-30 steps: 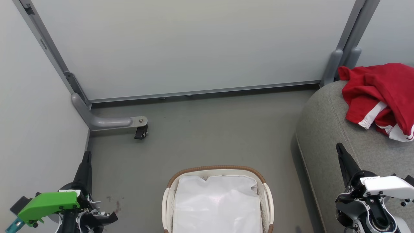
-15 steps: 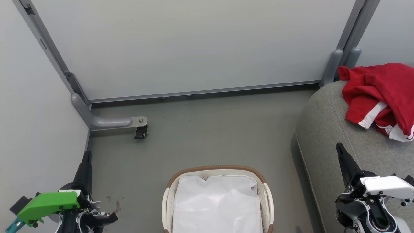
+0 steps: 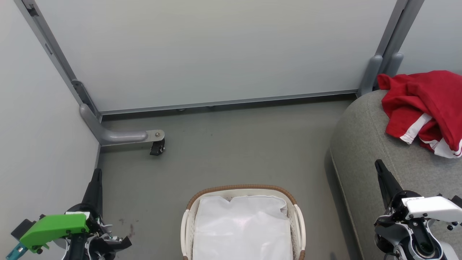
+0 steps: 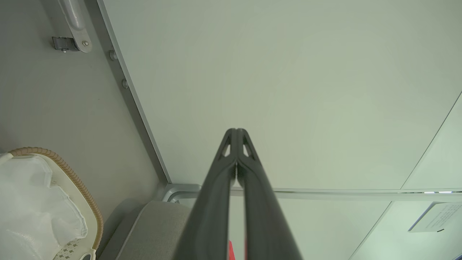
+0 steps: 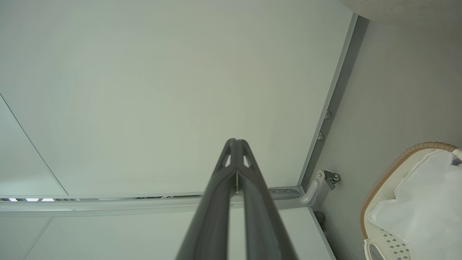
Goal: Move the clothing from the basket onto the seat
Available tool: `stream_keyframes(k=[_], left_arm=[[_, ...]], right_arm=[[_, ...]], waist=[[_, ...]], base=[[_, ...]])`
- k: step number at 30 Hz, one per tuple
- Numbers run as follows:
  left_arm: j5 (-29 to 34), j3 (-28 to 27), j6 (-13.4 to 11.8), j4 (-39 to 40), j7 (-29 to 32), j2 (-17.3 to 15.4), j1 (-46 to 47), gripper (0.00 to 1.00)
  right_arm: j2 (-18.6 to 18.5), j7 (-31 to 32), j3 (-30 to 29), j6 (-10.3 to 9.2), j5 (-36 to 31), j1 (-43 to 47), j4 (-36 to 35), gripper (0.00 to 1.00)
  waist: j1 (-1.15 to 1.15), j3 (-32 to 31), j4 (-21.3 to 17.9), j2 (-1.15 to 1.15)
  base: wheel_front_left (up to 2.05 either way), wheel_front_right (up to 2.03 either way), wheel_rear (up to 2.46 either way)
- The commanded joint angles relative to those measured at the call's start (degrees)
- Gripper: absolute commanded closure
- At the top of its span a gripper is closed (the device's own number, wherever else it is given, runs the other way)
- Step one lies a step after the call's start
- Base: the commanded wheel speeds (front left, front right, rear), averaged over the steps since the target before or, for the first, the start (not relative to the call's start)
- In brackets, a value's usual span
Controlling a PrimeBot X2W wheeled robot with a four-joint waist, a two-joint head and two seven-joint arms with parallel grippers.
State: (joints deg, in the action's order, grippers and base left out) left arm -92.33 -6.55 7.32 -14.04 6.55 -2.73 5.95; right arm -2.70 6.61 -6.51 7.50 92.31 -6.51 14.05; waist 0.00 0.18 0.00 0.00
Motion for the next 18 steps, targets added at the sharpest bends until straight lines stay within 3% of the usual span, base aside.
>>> stream_keyframes(k=[1,18], left_arm=[[-0.2,-0.1,0.3,0.0,0.2,-0.3,0.5,1.0],[-0.2,-0.1,0.4,0.1,0.2,-0.3,0.5,1.0]], right_arm=[[-0.3,0.1,-0.1,-0.02,0.2,0.6,-0.2,1.0],[-0.3,0.1,-0.1,-0.02,0.2,0.6,-0.2,1.0]], waist=[[0.0,0.0,0.0,0.0],[0.0,0.0,0.0,0.0]], base=[[0.0,0.0,0.0],[0.0,0.0,0.0]])
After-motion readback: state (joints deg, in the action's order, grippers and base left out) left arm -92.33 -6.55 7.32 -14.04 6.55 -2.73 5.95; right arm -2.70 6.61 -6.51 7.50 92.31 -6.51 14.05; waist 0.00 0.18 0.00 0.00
